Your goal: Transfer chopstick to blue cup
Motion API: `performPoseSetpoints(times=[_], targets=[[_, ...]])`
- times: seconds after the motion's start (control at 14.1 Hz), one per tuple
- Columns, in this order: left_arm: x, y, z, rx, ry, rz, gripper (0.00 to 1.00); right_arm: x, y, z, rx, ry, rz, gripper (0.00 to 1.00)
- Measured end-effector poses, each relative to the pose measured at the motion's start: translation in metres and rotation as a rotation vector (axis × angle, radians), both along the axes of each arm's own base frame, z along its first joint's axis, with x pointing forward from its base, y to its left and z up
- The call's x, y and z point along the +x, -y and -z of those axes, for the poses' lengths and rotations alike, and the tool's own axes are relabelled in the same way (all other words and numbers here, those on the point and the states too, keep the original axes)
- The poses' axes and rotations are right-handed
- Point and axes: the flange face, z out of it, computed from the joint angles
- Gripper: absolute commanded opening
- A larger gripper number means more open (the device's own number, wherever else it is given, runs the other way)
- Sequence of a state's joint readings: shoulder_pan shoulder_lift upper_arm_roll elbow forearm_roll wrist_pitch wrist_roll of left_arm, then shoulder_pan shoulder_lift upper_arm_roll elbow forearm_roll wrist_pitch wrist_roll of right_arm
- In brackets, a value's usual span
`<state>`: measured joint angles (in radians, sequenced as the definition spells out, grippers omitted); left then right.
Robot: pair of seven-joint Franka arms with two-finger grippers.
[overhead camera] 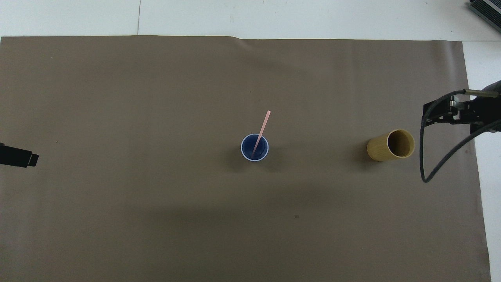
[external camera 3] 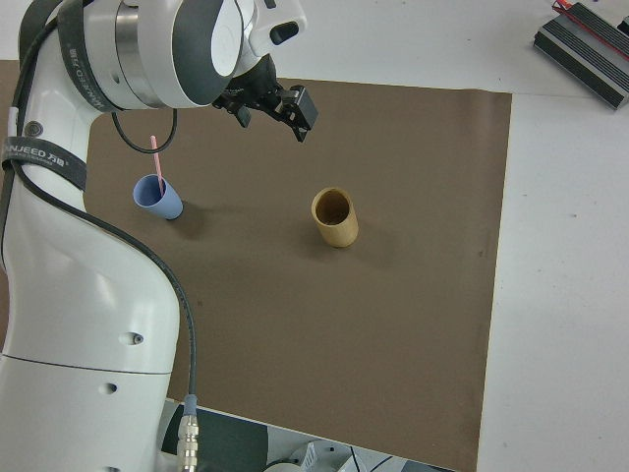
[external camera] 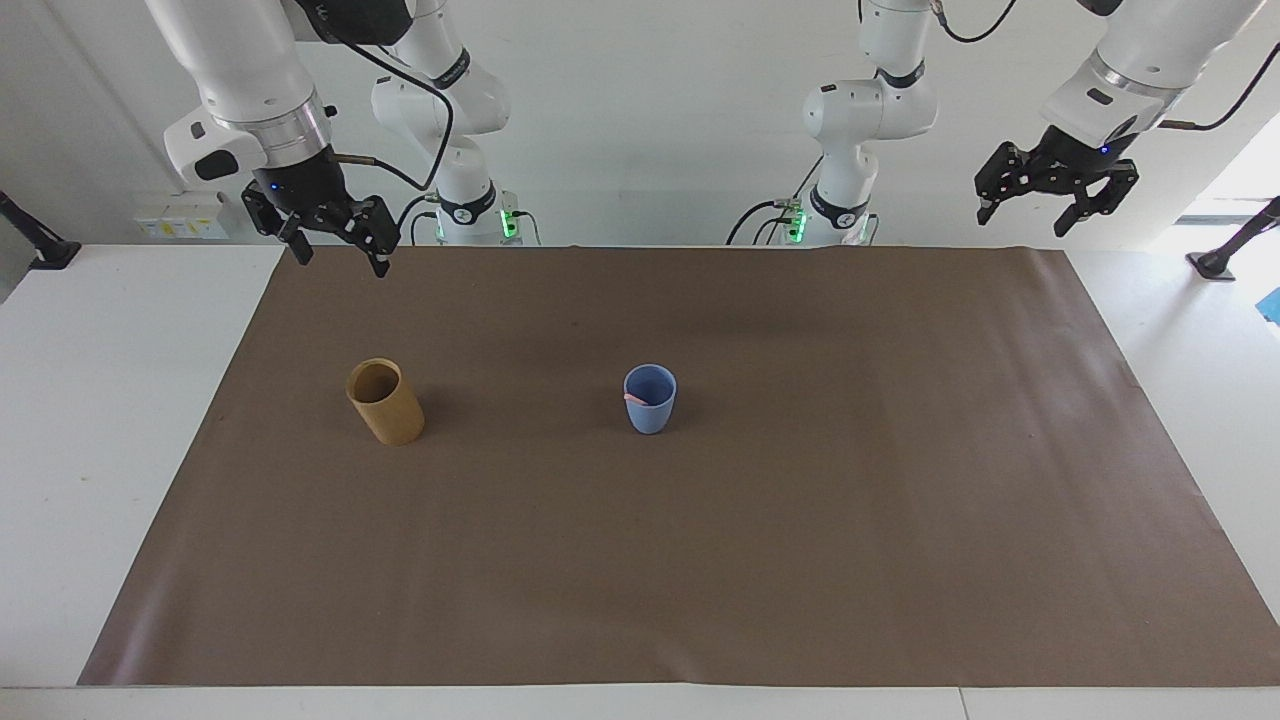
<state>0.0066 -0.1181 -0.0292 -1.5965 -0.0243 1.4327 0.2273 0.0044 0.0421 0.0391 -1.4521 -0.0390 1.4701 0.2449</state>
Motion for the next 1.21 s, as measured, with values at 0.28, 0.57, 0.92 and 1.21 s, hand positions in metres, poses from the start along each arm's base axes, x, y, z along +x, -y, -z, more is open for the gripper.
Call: performPoseSetpoints(times=[0.28, 0.57, 0.92, 1.21], targets=[[0.000, 0.000, 0.000, 0.000, 0.000, 0.000, 1.00, -0.005, 0.022, 0.002, 0.000, -0.012, 0.002, 1.00], [0.000, 0.000, 0.000, 0.000, 0.000, 0.000, 1.00, -0.006, 0.020, 0.011, 0.002, 0.003, -0.022, 1.00], [0.000, 0.000, 0.000, 0.000, 0.000, 0.000, 1.00, -0.016, 0.012, 0.016, 0.001, 0.015, -0.056, 1.00], [0.000, 0.000, 0.000, 0.000, 0.000, 0.000, 1.00, -0.017, 0.013, 0.017, 0.002, 0.015, -0.069, 1.00]])
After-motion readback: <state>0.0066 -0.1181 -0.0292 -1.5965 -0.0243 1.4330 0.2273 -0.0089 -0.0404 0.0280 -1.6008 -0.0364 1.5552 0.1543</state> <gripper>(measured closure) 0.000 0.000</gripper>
